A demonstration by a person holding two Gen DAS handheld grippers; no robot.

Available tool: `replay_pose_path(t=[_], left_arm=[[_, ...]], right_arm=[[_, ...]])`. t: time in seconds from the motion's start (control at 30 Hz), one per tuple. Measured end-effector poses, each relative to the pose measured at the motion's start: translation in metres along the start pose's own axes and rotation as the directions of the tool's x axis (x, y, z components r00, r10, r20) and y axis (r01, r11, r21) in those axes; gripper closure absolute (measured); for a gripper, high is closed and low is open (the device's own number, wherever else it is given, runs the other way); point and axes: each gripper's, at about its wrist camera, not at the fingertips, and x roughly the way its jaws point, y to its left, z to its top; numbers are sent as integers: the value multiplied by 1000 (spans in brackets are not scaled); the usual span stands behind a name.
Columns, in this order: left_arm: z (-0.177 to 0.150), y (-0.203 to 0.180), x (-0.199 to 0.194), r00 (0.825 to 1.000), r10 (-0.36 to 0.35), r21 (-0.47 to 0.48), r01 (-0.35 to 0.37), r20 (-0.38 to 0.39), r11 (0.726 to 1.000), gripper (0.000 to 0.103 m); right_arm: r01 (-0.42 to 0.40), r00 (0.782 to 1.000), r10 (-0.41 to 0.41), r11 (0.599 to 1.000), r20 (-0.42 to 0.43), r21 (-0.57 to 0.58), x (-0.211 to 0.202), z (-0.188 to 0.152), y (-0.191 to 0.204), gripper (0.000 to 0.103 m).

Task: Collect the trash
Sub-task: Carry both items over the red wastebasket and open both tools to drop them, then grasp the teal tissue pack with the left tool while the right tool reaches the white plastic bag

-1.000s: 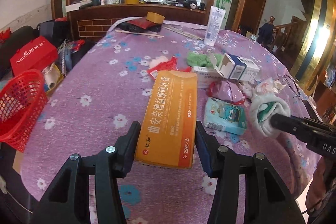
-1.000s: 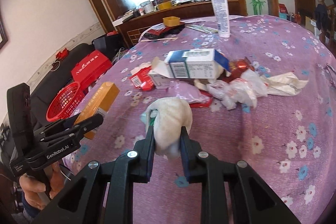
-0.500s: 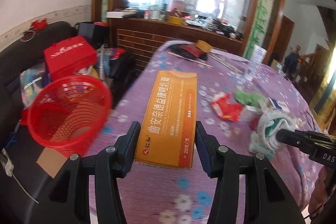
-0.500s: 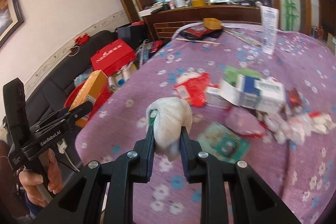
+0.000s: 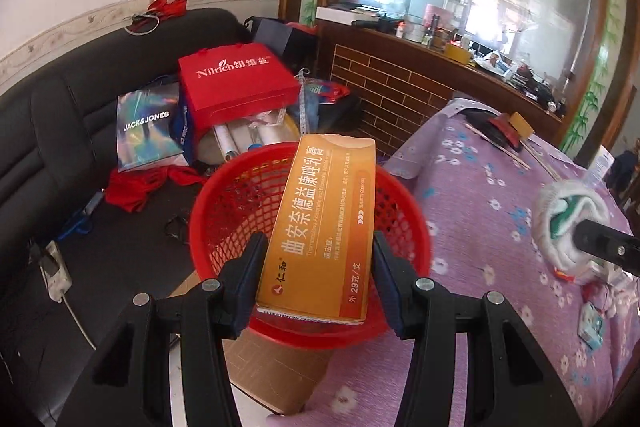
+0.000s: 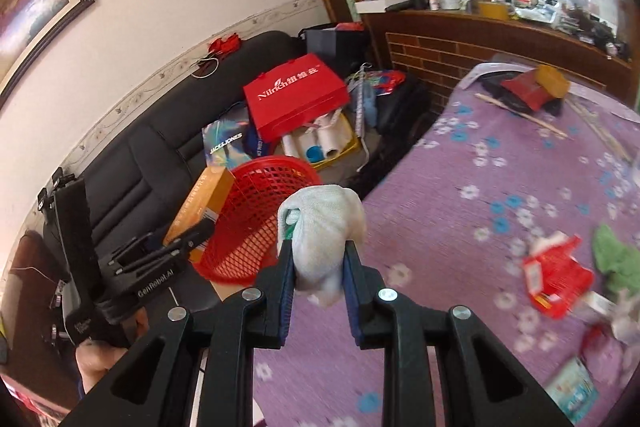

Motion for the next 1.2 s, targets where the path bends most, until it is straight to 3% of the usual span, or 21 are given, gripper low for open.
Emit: replay_pose_path(t=[0.23, 0.3, 0.33, 0.4, 0.57, 0.83, 1.1, 1.2], left_arm=[[9, 20, 18, 1000, 14, -25, -14, 1, 1000, 51], [11, 25, 21, 1000, 19, -40, -19, -4, 999, 29], [11, 27, 20, 1000, 23, -51, -23, 1, 998, 27], [10, 30, 19, 1000, 22, -68, -21, 17, 997, 27], [-4, 21, 3, 998, -26, -81, 30, 52, 996, 27], [-42, -73, -17, 979, -202, 90, 198, 34, 976, 25], [-85, -187, -20, 943, -316, 267, 333, -107, 904, 25], [-100, -229, -23, 918, -358, 339, 396, -172, 853, 23]], right_arm=[[-57, 997, 57, 998, -55, 18, 74, 38, 27, 74], [-73, 995, 74, 997, -65, 23, 90, 45, 30, 59], [-64, 996, 65, 998, -65, 21, 93, 47, 31, 49], [-57, 998, 58, 998, -37, 33, 89, 46, 27, 49], [-62, 998, 61, 997, 8, 46, 47, 24, 4, 49], [76, 994, -79, 996, 73, 46, -38, -58, -51, 47], [177, 970, -207, 961, 129, 214, -124, -121, -131, 47], [187, 954, -247, 933, 170, 306, -162, -139, -164, 47]])
